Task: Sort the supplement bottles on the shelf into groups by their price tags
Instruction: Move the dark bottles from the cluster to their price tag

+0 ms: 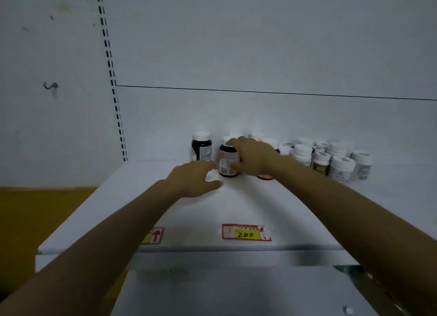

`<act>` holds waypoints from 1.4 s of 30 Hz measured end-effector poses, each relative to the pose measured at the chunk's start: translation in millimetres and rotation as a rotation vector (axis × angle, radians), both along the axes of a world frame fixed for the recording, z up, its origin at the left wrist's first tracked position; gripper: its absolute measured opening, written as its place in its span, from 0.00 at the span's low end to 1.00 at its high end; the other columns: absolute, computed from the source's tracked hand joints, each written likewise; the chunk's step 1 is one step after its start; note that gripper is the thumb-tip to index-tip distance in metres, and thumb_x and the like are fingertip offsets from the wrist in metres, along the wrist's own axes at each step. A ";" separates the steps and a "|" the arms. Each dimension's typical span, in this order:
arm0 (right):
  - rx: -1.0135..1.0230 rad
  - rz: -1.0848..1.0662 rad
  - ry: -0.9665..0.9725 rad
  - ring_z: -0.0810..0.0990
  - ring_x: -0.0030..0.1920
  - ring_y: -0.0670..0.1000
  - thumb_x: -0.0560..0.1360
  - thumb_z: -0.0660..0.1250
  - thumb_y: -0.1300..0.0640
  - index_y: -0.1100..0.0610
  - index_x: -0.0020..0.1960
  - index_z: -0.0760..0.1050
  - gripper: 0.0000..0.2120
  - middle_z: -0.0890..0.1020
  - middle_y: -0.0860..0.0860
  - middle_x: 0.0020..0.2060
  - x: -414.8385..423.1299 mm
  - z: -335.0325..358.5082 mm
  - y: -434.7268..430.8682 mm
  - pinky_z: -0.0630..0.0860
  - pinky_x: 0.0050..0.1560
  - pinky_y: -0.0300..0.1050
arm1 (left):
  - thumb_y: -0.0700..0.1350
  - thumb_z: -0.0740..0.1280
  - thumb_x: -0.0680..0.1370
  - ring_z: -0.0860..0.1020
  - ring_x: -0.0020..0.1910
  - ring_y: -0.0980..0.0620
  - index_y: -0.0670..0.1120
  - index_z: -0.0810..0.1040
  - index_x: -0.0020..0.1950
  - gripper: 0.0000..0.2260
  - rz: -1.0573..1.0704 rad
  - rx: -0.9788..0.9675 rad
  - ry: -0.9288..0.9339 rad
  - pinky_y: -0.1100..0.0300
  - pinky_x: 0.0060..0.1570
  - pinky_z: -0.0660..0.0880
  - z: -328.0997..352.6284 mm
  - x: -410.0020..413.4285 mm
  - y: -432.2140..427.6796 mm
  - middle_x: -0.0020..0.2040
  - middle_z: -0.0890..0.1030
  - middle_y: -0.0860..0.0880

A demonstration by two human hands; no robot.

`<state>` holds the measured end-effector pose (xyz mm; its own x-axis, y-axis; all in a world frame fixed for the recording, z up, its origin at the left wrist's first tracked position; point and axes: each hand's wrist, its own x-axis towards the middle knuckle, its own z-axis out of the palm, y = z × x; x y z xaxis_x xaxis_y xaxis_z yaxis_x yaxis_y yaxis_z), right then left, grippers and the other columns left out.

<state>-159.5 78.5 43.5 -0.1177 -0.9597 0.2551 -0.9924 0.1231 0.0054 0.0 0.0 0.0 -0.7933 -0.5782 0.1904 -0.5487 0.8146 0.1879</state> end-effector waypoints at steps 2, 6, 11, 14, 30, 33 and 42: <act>-0.023 -0.016 0.021 0.69 0.66 0.57 0.78 0.60 0.51 0.53 0.73 0.60 0.25 0.69 0.56 0.68 -1.9 4.1 -21.8 0.70 0.60 0.53 | 0.60 0.62 0.75 0.71 0.65 0.48 0.50 0.66 0.70 0.26 0.003 0.107 0.093 0.52 0.62 0.70 -1.4 -6.9 -15.3 0.69 0.70 0.49; 0.014 -0.047 0.056 0.67 0.68 0.57 0.79 0.58 0.54 0.53 0.74 0.59 0.24 0.68 0.56 0.70 -15.9 12.5 -65.4 0.68 0.62 0.53 | 0.53 0.65 0.76 0.72 0.64 0.49 0.49 0.67 0.69 0.22 -0.062 0.212 0.191 0.61 0.56 0.67 -0.2 -24.9 -40.3 0.68 0.72 0.48; 0.075 -0.040 0.067 0.67 0.66 0.57 0.78 0.60 0.53 0.52 0.71 0.66 0.21 0.72 0.56 0.66 -33.0 5.6 -96.0 0.68 0.63 0.53 | 0.51 0.66 0.75 0.72 0.63 0.50 0.47 0.67 0.68 0.23 -0.090 0.272 0.241 0.61 0.58 0.67 -6.1 -37.8 -64.5 0.67 0.73 0.48; 0.086 -0.006 0.096 0.69 0.64 0.58 0.78 0.61 0.53 0.52 0.68 0.70 0.19 0.73 0.56 0.64 -36.5 3.2 -99.1 0.69 0.62 0.52 | 0.51 0.67 0.75 0.73 0.62 0.50 0.47 0.67 0.68 0.24 -0.091 0.311 0.236 0.62 0.56 0.68 -10.2 -39.1 -68.1 0.66 0.73 0.48; -0.262 0.109 -0.697 0.78 0.48 0.48 0.70 0.72 0.49 0.51 0.59 0.73 0.20 0.78 0.52 0.53 -4.8 22.0 -6.0 0.72 0.38 0.36 | 0.49 0.73 0.70 0.74 0.62 0.50 0.52 0.55 0.72 0.38 -0.056 0.409 0.613 0.53 0.60 0.74 -20.1 -31.5 23.9 0.66 0.72 0.50; -0.425 0.120 -0.878 0.77 0.51 0.47 0.70 0.72 0.45 0.49 0.60 0.72 0.21 0.76 0.49 0.55 7.1 20.1 29.3 0.73 0.39 0.35 | 0.46 0.73 0.70 0.78 0.52 0.54 0.52 0.57 0.71 0.35 -0.076 0.472 0.766 0.60 0.44 0.80 -14.0 -21.3 52.1 0.59 0.75 0.52; -0.311 0.357 -1.456 0.81 0.55 0.48 0.71 0.64 0.44 0.55 0.64 0.72 0.25 0.81 0.51 0.56 55.2 -28.2 87.1 0.80 0.50 0.44 | 0.47 0.73 0.64 0.80 0.51 0.47 0.48 0.72 0.61 0.27 -0.104 1.133 1.005 0.55 0.46 0.79 -5.7 45.1 107.5 0.54 0.80 0.44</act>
